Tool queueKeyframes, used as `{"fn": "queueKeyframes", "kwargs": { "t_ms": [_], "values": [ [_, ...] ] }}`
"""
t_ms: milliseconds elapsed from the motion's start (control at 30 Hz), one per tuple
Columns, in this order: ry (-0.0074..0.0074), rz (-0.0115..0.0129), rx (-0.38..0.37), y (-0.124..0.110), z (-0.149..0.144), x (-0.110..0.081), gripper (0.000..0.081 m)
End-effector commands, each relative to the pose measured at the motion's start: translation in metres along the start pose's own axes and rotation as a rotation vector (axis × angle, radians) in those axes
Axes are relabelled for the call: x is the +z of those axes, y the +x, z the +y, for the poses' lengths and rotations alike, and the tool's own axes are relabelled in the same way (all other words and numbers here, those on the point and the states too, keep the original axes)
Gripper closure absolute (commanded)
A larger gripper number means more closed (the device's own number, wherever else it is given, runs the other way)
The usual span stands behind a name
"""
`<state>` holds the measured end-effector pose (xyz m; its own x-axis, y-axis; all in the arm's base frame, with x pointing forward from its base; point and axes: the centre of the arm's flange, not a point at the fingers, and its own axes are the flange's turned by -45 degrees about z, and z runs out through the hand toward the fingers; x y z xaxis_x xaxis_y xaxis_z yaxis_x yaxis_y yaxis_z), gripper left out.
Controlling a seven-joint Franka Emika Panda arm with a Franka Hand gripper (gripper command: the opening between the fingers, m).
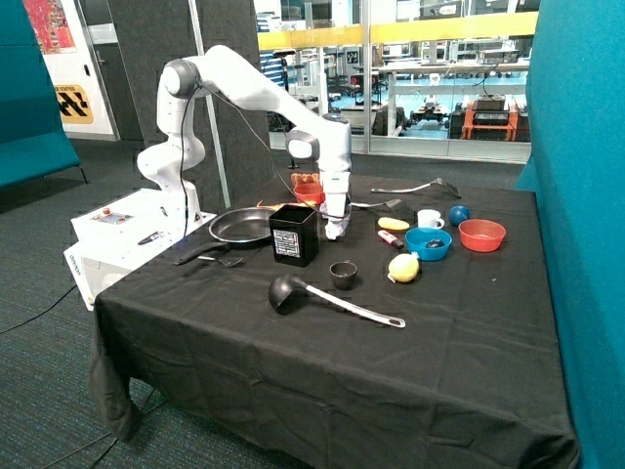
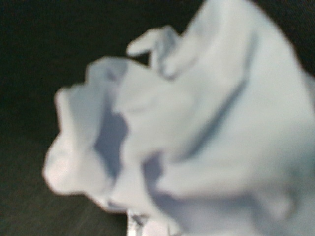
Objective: Throw away the rubbish paper
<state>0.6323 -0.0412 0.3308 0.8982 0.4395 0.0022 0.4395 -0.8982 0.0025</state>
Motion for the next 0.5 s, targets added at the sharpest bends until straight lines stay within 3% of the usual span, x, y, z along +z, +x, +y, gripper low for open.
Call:
{"fn": "queueKeyframes", "kwargs": {
  "t_ms": [0,167,333,433,467],
  "values": [
    [0.0025,-0.0021,-0.057,-0.002,-0.014,-0.033,0.0808],
    [0.0026,-0.0021,-0.073,0.0,-0.018,-0.05,0.0808],
    [0.0026,-0.0021,-0.111,-0.008,-0.024,-0.093,0.0808],
    [0.0026,-0.0021,-0.095,-0.018,-0.024,-0.11,0.0808],
    [0.0025,-0.0021,-0.057,-0.025,-0.023,-0.117,0.0808]
  ]
}}
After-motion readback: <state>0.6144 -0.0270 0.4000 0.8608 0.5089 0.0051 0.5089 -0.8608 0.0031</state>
